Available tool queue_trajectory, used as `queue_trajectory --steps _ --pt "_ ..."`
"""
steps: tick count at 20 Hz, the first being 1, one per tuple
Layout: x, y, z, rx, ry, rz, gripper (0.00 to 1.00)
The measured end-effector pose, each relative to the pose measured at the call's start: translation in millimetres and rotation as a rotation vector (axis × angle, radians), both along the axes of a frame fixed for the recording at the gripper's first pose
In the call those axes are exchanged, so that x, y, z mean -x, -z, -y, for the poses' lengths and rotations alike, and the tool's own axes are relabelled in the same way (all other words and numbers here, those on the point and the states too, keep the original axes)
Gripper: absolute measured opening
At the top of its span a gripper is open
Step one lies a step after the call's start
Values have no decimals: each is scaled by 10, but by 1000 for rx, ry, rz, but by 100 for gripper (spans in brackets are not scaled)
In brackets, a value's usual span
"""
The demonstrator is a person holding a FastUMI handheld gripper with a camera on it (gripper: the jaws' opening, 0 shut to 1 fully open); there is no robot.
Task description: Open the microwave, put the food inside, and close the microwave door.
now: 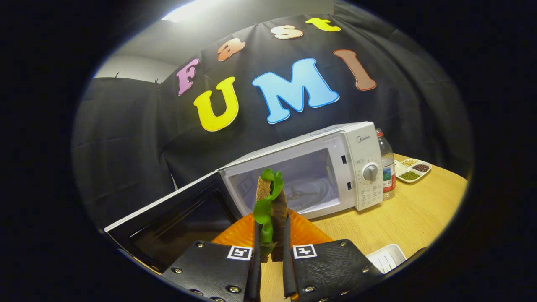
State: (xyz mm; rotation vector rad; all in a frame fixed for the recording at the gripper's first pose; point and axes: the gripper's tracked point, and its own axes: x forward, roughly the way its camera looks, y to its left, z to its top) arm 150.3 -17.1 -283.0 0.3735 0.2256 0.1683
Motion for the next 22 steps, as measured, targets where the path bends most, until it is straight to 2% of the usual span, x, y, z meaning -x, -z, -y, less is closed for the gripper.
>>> queue_trajectory --steps 8,13,22 --pt "-968 228 -225 169 73 -16 21" --pt "-1517 367 -361 218 97 -28 21" --pt "-2175 389 -423 265 132 17 21"
